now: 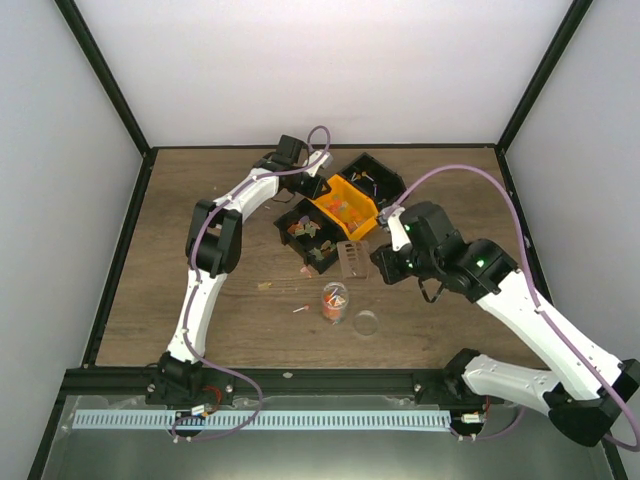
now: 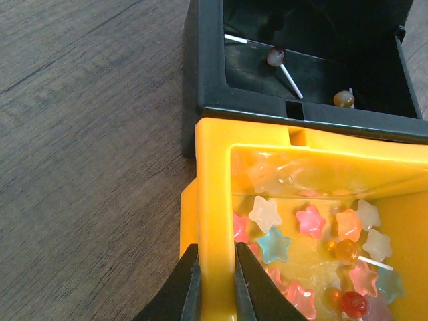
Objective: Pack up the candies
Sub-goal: Place the fake candies in the packing bottle, then scoop the fake candies from the storage box.
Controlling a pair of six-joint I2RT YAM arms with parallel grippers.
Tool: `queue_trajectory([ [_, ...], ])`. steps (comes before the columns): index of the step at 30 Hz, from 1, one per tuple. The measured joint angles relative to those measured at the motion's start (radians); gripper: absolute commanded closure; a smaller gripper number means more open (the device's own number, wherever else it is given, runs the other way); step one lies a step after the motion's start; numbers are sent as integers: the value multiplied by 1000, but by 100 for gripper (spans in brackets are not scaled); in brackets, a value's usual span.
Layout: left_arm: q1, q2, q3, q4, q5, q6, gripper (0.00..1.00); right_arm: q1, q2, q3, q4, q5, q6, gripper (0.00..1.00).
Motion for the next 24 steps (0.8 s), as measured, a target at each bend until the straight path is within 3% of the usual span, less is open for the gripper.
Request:
queue_trajectory([
  [9, 2, 0, -9, 13, 11, -10, 96, -39, -55, 0, 95, 157, 91, 99],
  [13, 3, -4, -18, 23, 15, -18, 96, -274, 64, 20, 190, 64, 167, 99],
  [16, 4, -14, -37, 40, 16, -27, 96, -376, 180, 20, 257, 3, 217, 99],
  [24, 7, -34, -79, 71, 24, -48, 96, -395, 420, 66, 370, -170, 366, 99],
])
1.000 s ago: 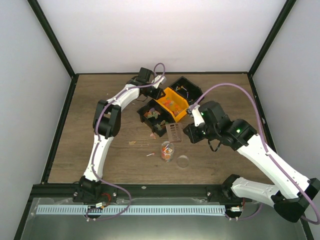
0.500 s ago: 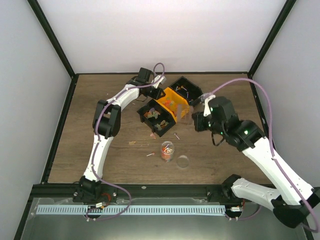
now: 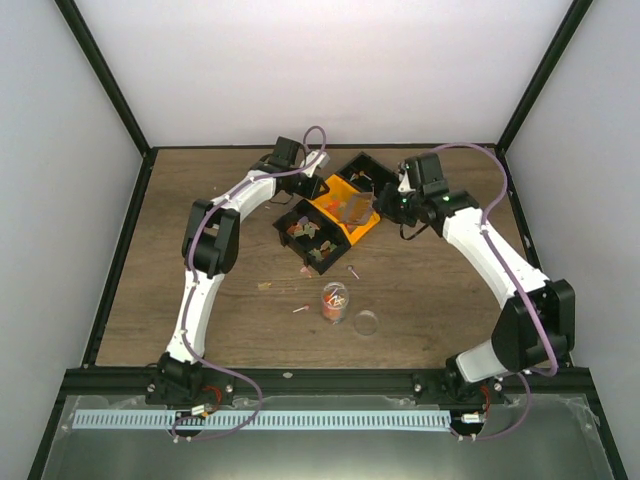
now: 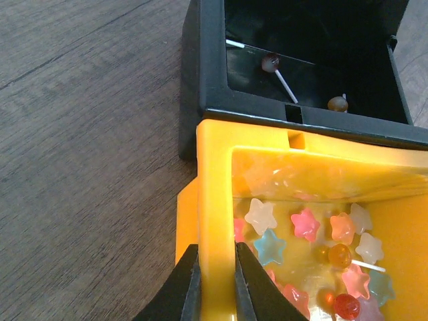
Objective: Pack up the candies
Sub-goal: Scoop the fake candies from the storage box.
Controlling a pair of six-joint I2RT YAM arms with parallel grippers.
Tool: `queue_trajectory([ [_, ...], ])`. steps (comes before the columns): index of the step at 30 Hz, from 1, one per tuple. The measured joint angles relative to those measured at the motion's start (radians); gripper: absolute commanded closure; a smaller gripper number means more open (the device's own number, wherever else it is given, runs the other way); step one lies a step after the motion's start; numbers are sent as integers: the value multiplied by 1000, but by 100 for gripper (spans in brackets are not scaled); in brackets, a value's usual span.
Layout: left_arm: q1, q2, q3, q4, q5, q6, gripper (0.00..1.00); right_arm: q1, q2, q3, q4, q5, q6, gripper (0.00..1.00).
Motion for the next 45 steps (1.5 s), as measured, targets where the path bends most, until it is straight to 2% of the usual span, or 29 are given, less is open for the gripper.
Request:
queue_trajectory([
  [5, 0, 0, 0, 0, 2, -1, 96, 0, 49, 47, -5, -13, 76, 99],
  [15, 1, -2, 0, 0, 2, -1, 96, 0, 158, 186, -130, 90, 148, 99],
  [24, 1, -2, 0, 0, 2, -1, 96, 0, 227, 216, -234, 135, 189, 99],
  [33, 2, -2, 0, 0, -1, -5, 96, 58, 393, 465, -407, 225, 217, 99],
  [38, 2, -2, 0, 1, -2, -6, 96, 113, 566, 758, -575, 303, 244, 99],
  [45, 2, -2, -3, 3, -1, -5, 96, 134, 616, 785, -650, 357, 279, 99],
])
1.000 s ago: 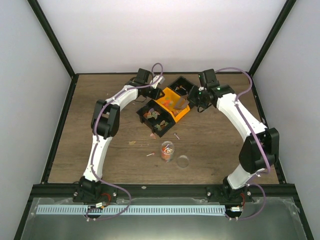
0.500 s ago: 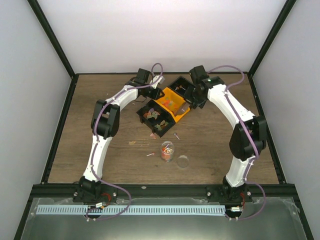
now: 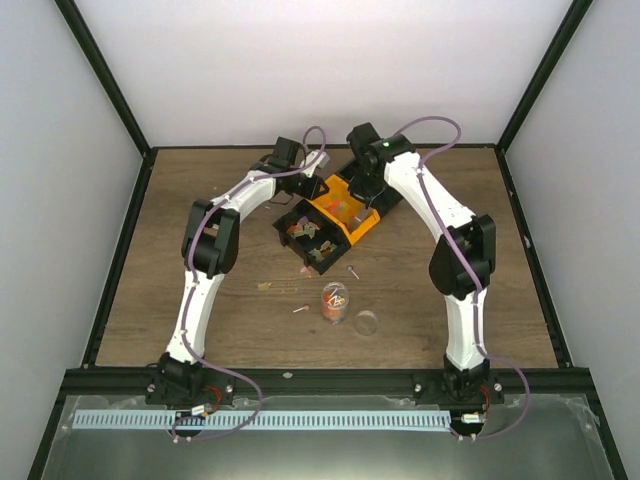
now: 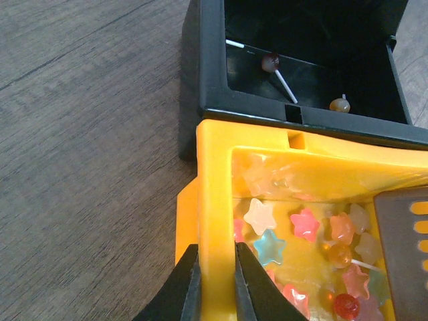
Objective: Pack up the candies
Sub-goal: Scoop the fake candies from the storage box.
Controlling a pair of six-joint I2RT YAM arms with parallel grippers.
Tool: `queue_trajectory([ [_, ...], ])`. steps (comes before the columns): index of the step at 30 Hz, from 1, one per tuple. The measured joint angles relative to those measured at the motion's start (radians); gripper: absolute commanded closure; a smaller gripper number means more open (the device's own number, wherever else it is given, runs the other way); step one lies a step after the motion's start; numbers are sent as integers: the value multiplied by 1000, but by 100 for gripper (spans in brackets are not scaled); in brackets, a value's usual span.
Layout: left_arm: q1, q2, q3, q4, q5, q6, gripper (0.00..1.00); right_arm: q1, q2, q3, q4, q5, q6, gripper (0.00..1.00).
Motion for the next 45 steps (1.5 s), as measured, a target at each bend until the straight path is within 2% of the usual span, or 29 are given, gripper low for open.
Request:
queue_trajectory([
  [8, 0, -2, -4, 5, 3, -1, 96, 34, -14, 5, -18, 59, 8, 99],
  [18, 0, -7, -13, 7, 3, 0, 96, 35, 20, -13, 14, 48, 24, 99],
  [25, 0, -7, -14, 6, 2, -1, 96, 10, 15, -117, 177, -36, 14, 99],
  [32, 0, -7, -14, 5, -1, -1, 96, -30, -58, -345, 470, -170, -3, 99],
  [36, 0, -7, -14, 5, -2, 0, 96, -42, -78, -396, 537, -203, 0, 99],
  [39, 0, -8, -14, 3, -5, 2, 96, -42, -114, -417, 526, -187, 9, 99],
  [45, -1, -9, -14, 2, -8, 5, 96, -40, -187, -432, 392, -112, 14, 99],
])
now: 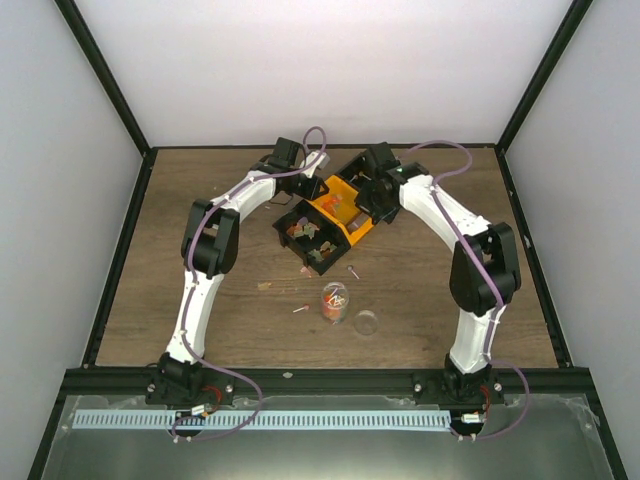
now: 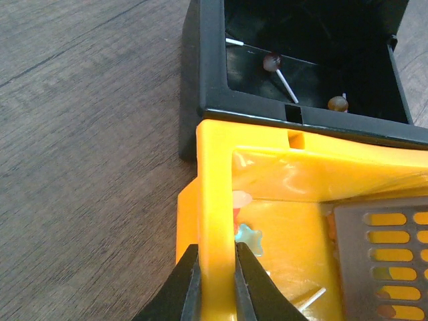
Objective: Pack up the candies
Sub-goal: Scoop the fake candies from the storage box.
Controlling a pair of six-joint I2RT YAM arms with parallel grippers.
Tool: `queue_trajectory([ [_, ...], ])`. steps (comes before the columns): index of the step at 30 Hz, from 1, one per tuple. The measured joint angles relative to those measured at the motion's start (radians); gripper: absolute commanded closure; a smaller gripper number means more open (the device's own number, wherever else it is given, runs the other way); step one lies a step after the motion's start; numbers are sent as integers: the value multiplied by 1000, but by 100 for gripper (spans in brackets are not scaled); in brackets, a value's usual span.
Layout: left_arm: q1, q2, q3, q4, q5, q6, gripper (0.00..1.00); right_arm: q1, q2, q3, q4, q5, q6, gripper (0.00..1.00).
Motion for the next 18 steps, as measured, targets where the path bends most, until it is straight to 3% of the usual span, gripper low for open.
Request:
queue_trajectory([
  [4, -1, 0, 0, -2, 0, 2, 96, 0, -5, -35, 18, 6, 0, 99],
  [18, -1, -3, 0, -8, -21, 2, 96, 10, 135, -61, 378, -113, -23, 99],
])
